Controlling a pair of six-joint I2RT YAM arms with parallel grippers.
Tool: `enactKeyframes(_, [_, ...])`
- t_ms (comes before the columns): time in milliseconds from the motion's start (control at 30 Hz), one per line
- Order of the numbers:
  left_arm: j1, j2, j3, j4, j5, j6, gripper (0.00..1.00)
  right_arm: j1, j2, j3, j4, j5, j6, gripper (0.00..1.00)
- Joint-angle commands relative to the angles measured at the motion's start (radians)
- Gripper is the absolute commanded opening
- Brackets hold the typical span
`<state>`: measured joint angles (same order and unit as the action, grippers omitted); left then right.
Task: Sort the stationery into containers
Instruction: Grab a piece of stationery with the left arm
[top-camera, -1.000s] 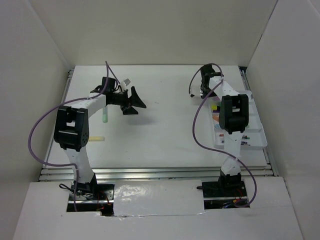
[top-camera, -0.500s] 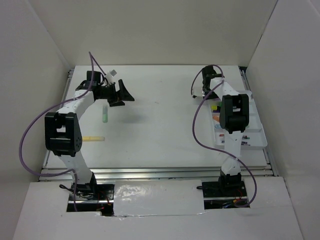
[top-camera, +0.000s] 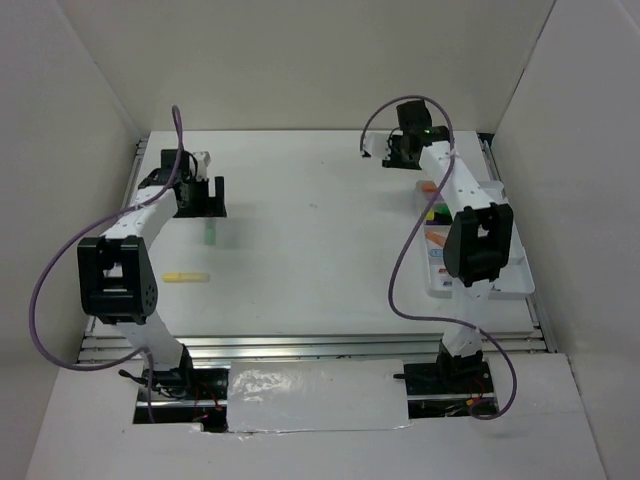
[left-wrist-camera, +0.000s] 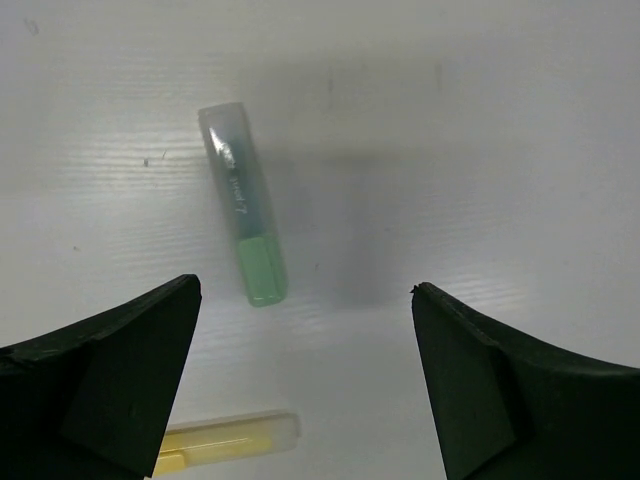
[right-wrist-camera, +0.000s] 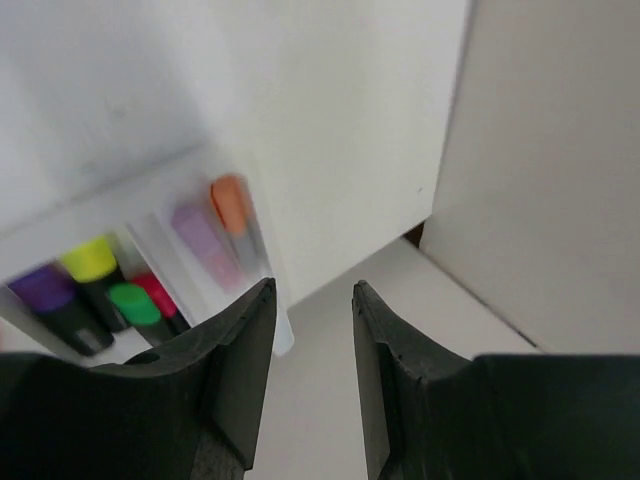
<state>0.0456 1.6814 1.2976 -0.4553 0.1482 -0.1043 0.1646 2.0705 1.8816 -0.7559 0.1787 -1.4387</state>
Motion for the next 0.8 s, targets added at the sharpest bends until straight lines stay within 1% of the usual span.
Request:
enactKeyframes(0, [-0.009, 0.063, 0.011, -0.034, -0.175, 0.003, 0.99, 0.038, -0.141, 0.097, -0.101, -0.255, 0.243, 0.43])
enactKeyframes(33, [-0.004, 0.084, 0.014, -0.043, -0.194, -0.012, 0.99, 0.053, -0.191, 0.084, -0.112, -0.281, 0.306, 0.43])
enactKeyframes(67, [-0.001, 0.09, 0.009, -0.043, -0.217, -0.026, 0.98, 0.058, -0.223, 0.064, -0.108, -0.31, 0.334, 0.43])
enactKeyframes(100, [-0.001, 0.093, 0.003, -0.04, -0.225, -0.056, 0.99, 0.064, -0.252, 0.003, -0.097, -0.358, 0.359, 0.44])
enactKeyframes(133, [0.0, 0.096, -0.02, -0.034, -0.222, -0.064, 0.99, 0.075, -0.315, -0.031, -0.076, -0.378, 0.391, 0.44])
enactKeyframes(167, [0.0, 0.098, -0.03, -0.016, -0.193, -0.067, 0.99, 0.079, -0.344, -0.102, -0.065, -0.392, 0.4, 0.44])
enactKeyframes(267, [0.0, 0.103, -0.057, 0.038, -0.177, -0.071, 0.98, 0.102, -0.427, -0.206, -0.042, -0.435, 0.442, 0.44])
enactKeyframes(400, [-0.006, 0.15, -0.017, 0.066, -0.179, -0.083, 0.93, 0.116, -0.49, -0.278, -0.052, -0.464, 0.474, 0.44])
enactKeyframes(433, [-0.006, 0.181, -0.006, 0.066, -0.176, -0.086, 0.91, 0.116, -0.512, -0.288, -0.053, -0.47, 0.48, 0.44])
enactKeyframes(600, [0.0, 0.296, 0.109, 0.018, -0.156, -0.112, 0.84, 0.124, -0.569, -0.363, -0.043, -0.476, 0.475, 0.43])
enactKeyframes(633, [0.002, 0.31, 0.117, 0.018, -0.156, -0.115, 0.8, 0.125, -0.59, -0.387, -0.037, -0.47, 0.465, 0.43])
enactKeyframes(767, [-0.001, 0.369, 0.173, 0.009, -0.142, -0.124, 0.68, 0.127, -0.622, -0.426, -0.029, -0.482, 0.449, 0.43])
